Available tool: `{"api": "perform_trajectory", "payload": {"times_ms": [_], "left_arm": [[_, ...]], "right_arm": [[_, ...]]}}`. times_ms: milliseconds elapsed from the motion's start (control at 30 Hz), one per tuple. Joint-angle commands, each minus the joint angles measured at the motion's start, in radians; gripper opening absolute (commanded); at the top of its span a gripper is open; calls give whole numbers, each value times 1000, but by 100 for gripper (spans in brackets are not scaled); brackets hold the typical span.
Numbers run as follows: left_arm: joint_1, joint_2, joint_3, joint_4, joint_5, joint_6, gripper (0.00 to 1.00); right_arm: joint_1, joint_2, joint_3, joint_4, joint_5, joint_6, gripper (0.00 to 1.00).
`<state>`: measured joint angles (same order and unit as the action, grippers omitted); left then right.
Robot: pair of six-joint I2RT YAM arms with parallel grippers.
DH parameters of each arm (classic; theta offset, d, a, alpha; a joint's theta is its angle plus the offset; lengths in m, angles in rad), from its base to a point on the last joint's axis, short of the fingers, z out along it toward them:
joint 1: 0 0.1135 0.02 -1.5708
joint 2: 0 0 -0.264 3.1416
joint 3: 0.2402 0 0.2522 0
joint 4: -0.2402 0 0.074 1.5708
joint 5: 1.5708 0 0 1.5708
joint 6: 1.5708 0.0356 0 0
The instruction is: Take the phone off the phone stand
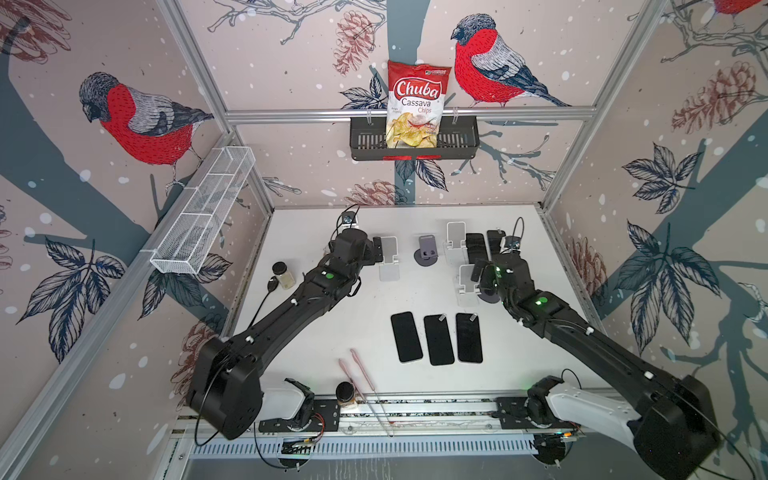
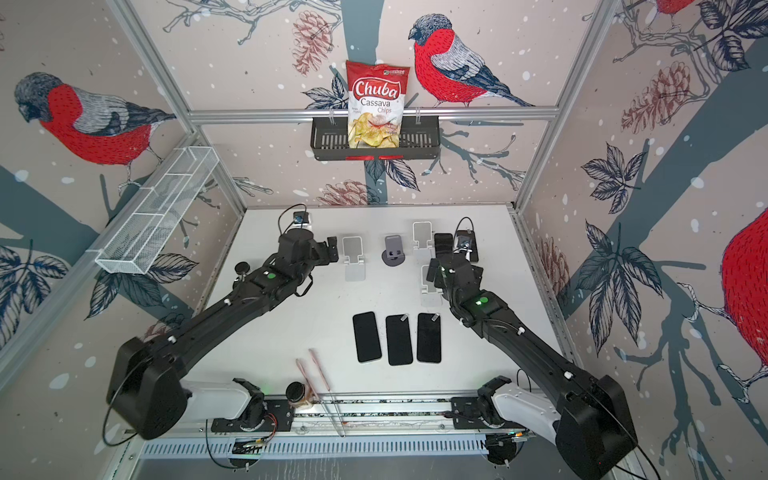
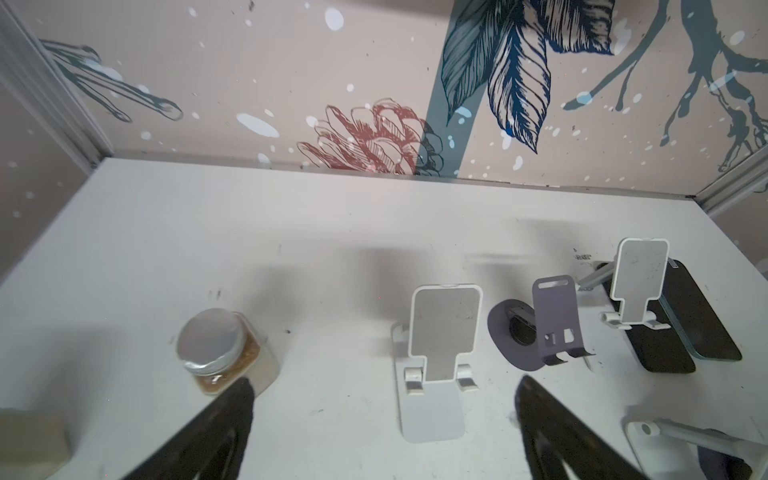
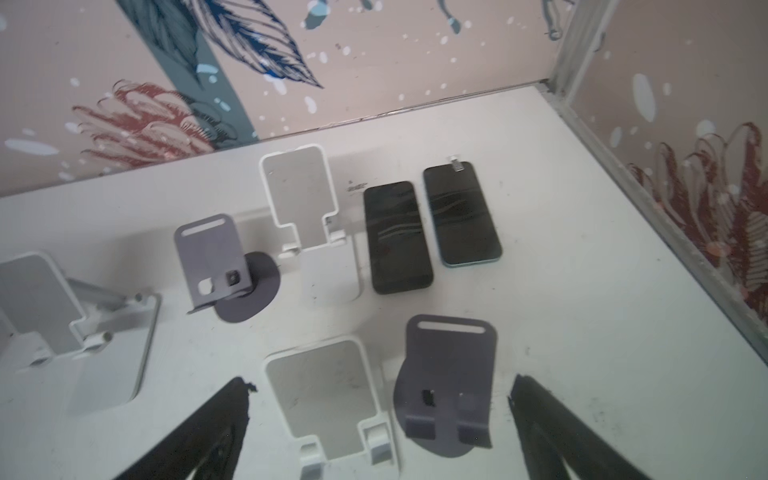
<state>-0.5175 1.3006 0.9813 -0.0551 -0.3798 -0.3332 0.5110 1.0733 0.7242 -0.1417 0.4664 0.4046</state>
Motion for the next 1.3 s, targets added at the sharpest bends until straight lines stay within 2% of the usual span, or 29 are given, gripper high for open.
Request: {"api": "perform_trajectory", "payload": {"times_ms": [0,133,267,367,467,533,833,933,1067,1267], "left_arm": [[9,-74,-49,10,-115,44,97],[38,-191,-131,18,-199,61,97],[118,-299,-215,11,-225,45,97],[182,-363,-296,28,-236,68,97],[197,-404,-395,113,-285,101,97],[211,-415,-462,200,-284,126,97],[266,-420,-691,561,-325,212,97],[283,-400,-748,673,-269,231,97],[284,-328,-808,818,-250,268,97],[306,-255,-888,1032,-211,319,97]], "right_arm": [[-66,-23,-24,70,34,34,99],[-183,-47,-62,113,28,29,99],[-253,-73,-137,221,61,0,100],[-275,-86,-219,355,105,-68,99],[-283,-86,-324,544,121,-171,99],[-301,-74,-379,645,107,-194,100],[-382,111,-530,1069,33,-251,100],[-397,175,-538,1168,9,-280,100],[-407,234,-534,1239,-38,-332,100],[-419,298,-558,1357,-117,-343,100]]}}
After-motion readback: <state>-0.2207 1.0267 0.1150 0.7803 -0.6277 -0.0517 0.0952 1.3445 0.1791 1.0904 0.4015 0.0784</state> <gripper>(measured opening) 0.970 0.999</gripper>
